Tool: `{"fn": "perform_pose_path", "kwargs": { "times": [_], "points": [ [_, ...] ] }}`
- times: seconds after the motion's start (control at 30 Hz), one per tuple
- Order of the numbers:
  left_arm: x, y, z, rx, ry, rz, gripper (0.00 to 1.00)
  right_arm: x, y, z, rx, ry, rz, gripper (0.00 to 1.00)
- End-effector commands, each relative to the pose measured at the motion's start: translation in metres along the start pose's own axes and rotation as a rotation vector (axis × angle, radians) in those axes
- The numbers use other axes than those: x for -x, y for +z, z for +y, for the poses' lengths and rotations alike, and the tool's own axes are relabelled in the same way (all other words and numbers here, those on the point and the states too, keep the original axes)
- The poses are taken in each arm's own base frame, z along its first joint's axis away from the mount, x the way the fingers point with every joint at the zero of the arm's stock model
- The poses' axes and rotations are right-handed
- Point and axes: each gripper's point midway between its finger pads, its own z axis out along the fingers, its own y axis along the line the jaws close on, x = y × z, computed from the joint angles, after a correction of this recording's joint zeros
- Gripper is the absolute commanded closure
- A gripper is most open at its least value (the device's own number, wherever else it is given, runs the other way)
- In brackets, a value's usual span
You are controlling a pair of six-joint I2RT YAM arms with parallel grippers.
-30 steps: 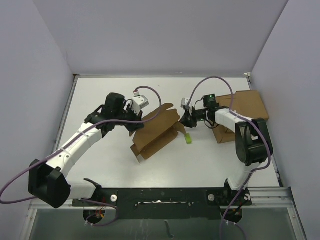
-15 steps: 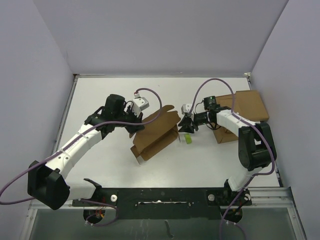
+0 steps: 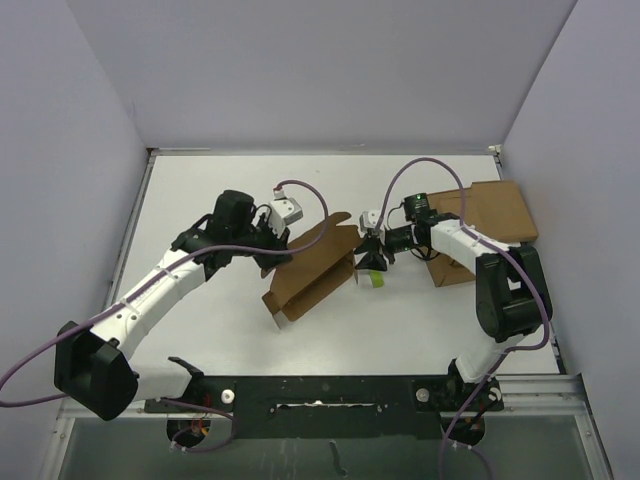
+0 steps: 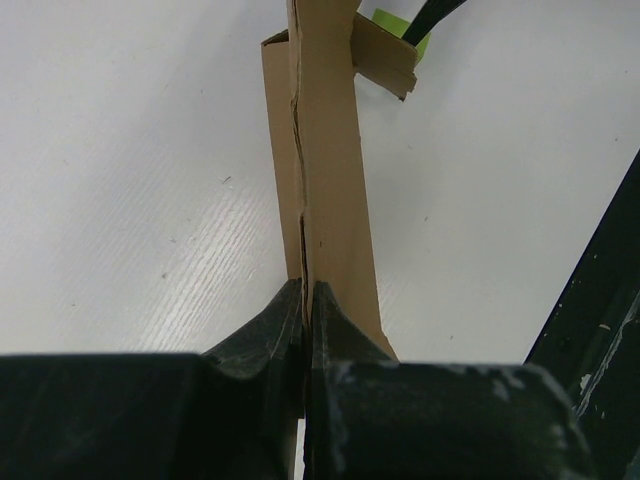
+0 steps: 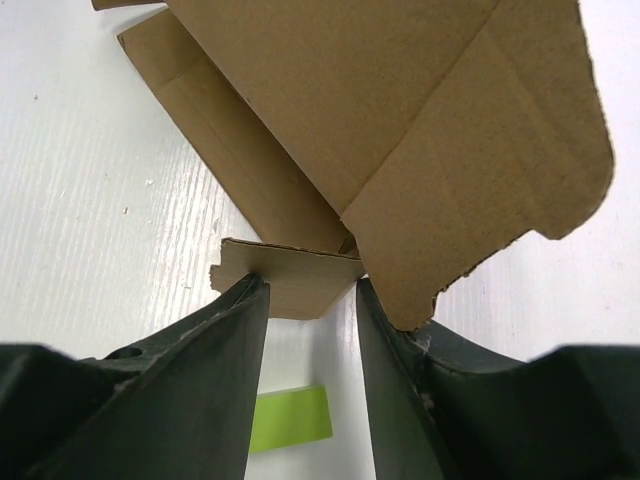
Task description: Fold the paper box
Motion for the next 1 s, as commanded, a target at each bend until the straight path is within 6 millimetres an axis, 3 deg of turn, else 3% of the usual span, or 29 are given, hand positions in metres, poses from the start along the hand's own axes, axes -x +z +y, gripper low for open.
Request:
{"fn": "perform_pose_path", "kwargs": {
  "times": [0.0,0.2,0.4,0.97],
  "points": [
    [0.020,-0.008,-0.014,-0.034,0.068,-0.078,1.00,0.012,0.003,-0.001,-0.003,-0.055,-0.028,0.58],
    [0.017,-0.005,-0.014,-0.035,0.066,-0.077,1.00,0.000,0.007,-0.012,-0.090,-0.033,-0.004,0.60],
    [0.014,-0.002,-0.014,-0.041,0.057,-0.066,1.00,0.002,0.011,-0.019,-0.132,-0.022,-0.001,0.65],
    [0.013,-0.005,0.003,-0.046,-0.049,-0.099,1.00,0.008,0.026,-0.030,-0.224,0.011,-0.007,0.63]
  ]
}}
